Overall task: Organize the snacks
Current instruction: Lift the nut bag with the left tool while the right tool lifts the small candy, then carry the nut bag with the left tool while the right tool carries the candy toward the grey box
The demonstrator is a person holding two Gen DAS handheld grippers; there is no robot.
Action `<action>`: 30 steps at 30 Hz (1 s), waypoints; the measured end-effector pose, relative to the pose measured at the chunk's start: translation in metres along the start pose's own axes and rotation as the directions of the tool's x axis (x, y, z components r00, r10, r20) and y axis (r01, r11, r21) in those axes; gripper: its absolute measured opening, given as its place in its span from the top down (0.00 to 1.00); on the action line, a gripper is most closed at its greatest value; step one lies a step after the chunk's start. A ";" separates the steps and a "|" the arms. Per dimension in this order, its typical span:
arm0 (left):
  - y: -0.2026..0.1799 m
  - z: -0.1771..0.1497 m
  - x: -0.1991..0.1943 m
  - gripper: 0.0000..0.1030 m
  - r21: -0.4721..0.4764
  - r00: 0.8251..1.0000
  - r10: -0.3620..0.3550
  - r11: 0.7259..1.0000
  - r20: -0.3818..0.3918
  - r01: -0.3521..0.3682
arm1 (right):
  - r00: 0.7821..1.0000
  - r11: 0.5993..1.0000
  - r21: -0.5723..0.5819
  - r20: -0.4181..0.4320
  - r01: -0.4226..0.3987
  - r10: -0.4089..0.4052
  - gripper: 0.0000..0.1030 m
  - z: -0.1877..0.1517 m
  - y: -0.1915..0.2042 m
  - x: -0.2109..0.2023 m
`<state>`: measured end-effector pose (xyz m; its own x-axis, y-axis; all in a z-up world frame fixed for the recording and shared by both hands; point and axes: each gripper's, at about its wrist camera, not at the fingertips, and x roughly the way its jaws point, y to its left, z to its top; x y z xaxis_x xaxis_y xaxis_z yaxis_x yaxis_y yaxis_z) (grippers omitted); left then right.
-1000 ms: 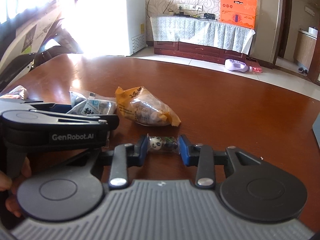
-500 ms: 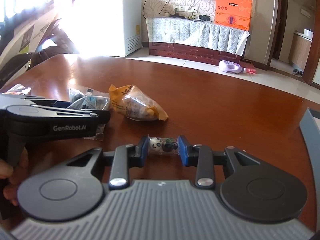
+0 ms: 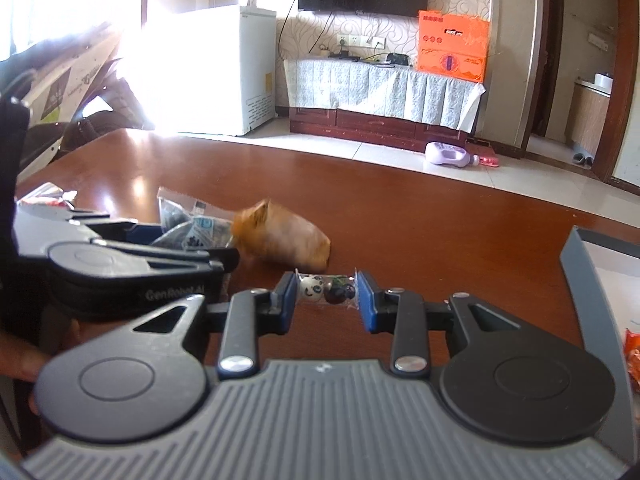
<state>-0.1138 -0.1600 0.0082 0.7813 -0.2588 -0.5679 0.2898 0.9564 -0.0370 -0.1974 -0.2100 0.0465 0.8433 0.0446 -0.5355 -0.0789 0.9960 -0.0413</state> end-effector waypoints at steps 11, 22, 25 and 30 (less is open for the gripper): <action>-0.013 -0.002 -0.025 0.45 0.018 1.000 -0.007 1.000 0.023 0.006 | 1.000 1.000 0.013 0.029 0.003 -0.004 0.66 -0.001 -0.003 -0.022; -0.015 -0.014 -0.057 0.45 0.040 0.999 -0.016 0.999 0.032 0.015 | 0.999 1.000 0.011 0.044 0.002 -0.003 0.66 -0.008 -0.007 -0.046; -0.014 -0.017 -0.069 0.45 0.036 0.999 -0.021 0.999 0.044 0.019 | 0.999 1.000 0.017 0.049 0.002 -0.003 0.66 -0.009 -0.009 -0.052; -0.016 -0.020 -0.083 0.45 0.044 0.998 -0.020 0.999 0.064 0.018 | 0.998 1.000 0.025 0.065 0.006 -0.007 0.66 -0.010 -0.012 -0.062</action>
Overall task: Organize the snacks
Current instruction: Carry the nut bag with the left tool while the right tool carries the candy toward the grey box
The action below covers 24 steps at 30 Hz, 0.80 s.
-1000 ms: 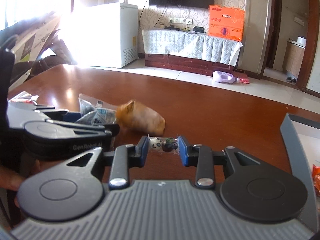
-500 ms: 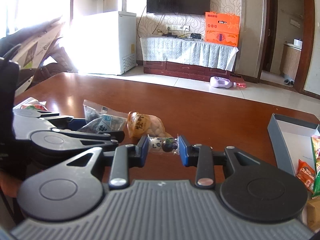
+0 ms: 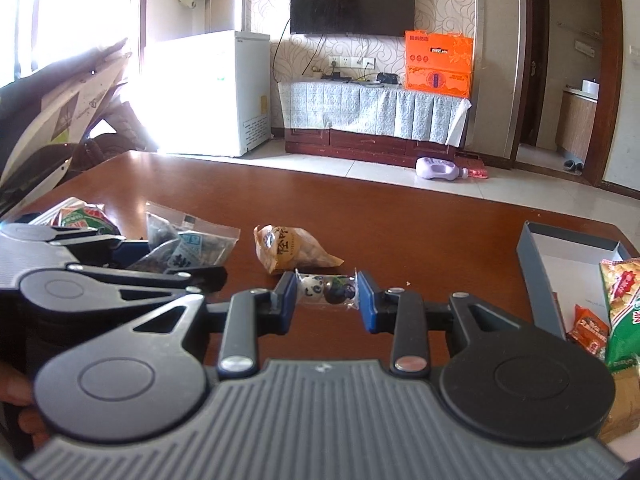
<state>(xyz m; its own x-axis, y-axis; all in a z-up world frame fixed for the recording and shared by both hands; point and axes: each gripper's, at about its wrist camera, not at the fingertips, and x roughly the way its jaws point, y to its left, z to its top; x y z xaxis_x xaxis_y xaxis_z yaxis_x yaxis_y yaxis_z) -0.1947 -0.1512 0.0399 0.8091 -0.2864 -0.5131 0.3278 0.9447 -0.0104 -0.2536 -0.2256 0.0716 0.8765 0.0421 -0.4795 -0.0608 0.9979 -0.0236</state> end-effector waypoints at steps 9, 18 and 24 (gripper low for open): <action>-0.021 0.007 -0.007 0.45 0.030 1.000 -0.024 0.999 0.015 0.023 | 0.999 1.000 -0.014 0.030 0.026 -0.026 0.66 -0.004 -0.010 -0.019; -0.056 0.013 0.000 0.45 0.056 0.998 -0.056 0.997 0.017 0.055 | 0.996 0.998 0.012 0.057 0.063 -0.064 0.66 -0.007 -0.038 -0.037; -0.081 0.014 0.004 0.45 0.075 0.997 -0.077 0.994 0.010 0.076 | 0.995 0.997 0.025 0.068 0.077 -0.078 0.66 -0.008 -0.049 -0.045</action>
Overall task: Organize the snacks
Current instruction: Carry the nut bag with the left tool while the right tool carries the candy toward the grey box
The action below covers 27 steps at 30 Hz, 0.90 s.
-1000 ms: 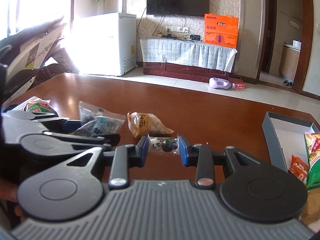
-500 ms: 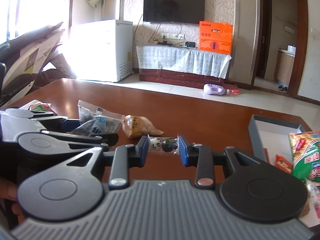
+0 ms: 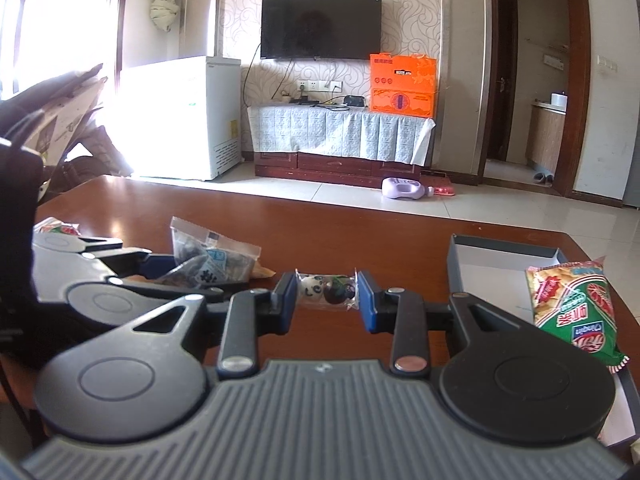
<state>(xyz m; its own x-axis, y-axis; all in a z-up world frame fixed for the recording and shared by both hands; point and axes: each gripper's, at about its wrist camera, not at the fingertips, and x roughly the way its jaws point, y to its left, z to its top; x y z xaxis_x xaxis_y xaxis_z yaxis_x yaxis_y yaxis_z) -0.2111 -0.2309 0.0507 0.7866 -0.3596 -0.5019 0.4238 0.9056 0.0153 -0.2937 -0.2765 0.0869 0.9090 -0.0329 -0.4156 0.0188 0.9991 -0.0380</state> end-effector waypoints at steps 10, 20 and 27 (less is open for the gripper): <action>-0.021 0.009 0.008 0.45 0.009 1.000 -0.022 1.000 0.001 0.022 | 1.000 1.000 0.015 0.019 0.025 -0.025 0.66 0.000 -0.015 -0.009; -0.044 0.021 0.018 0.45 0.035 0.999 -0.048 0.998 0.013 0.047 | 0.998 0.998 0.040 0.042 0.050 -0.051 0.66 0.000 -0.033 -0.022; -0.055 0.029 0.023 0.45 0.033 0.998 -0.065 0.997 0.020 0.064 | 0.996 0.997 0.052 0.057 0.065 -0.068 0.66 -0.001 -0.043 -0.032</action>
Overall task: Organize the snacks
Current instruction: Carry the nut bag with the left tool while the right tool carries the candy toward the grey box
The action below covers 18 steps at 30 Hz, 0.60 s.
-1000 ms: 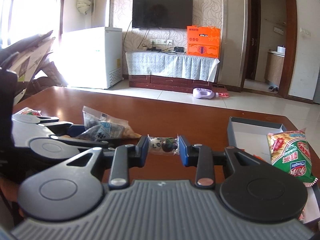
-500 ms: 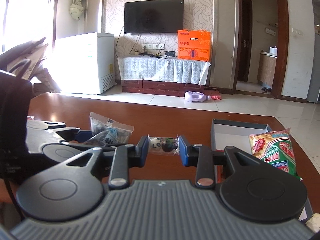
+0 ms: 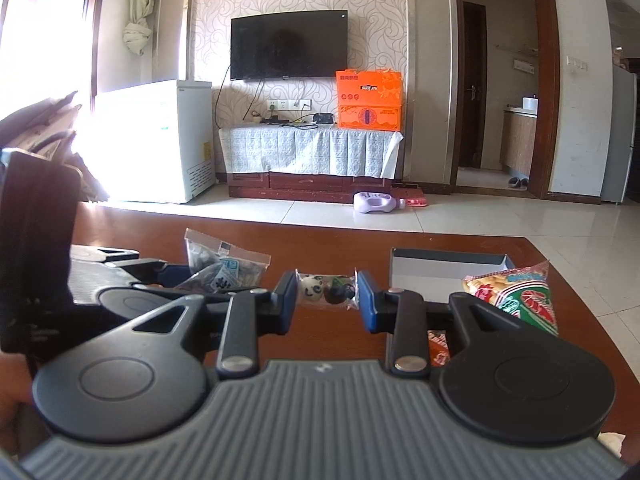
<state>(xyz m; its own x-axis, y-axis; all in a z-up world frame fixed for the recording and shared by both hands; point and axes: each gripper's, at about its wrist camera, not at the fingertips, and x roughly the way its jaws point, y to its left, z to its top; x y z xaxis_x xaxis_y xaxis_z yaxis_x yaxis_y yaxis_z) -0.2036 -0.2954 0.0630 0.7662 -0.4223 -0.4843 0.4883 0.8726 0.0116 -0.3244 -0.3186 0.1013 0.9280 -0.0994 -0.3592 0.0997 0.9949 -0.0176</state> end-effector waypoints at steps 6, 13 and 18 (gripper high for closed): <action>-0.017 0.005 0.004 0.45 0.019 1.000 -0.026 1.000 0.010 0.025 | 1.000 1.000 0.005 0.008 0.019 -0.019 0.66 -0.002 -0.008 -0.009; -0.028 0.010 0.008 0.45 0.016 0.999 -0.051 0.999 0.013 0.050 | 0.999 0.999 0.017 0.011 0.037 -0.037 0.66 -0.002 -0.017 -0.015; -0.043 0.015 0.015 0.45 0.022 0.997 -0.076 0.997 0.016 0.075 | 0.998 0.997 0.038 0.014 0.061 -0.062 0.66 -0.003 -0.026 -0.019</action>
<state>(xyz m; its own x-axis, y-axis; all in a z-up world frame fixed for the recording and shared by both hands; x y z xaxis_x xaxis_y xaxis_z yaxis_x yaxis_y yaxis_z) -0.2065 -0.3428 0.0686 0.7338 -0.4909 -0.4697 0.5535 0.8328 -0.0057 -0.3453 -0.3428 0.1061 0.9251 -0.1607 -0.3439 0.1696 0.9855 -0.0041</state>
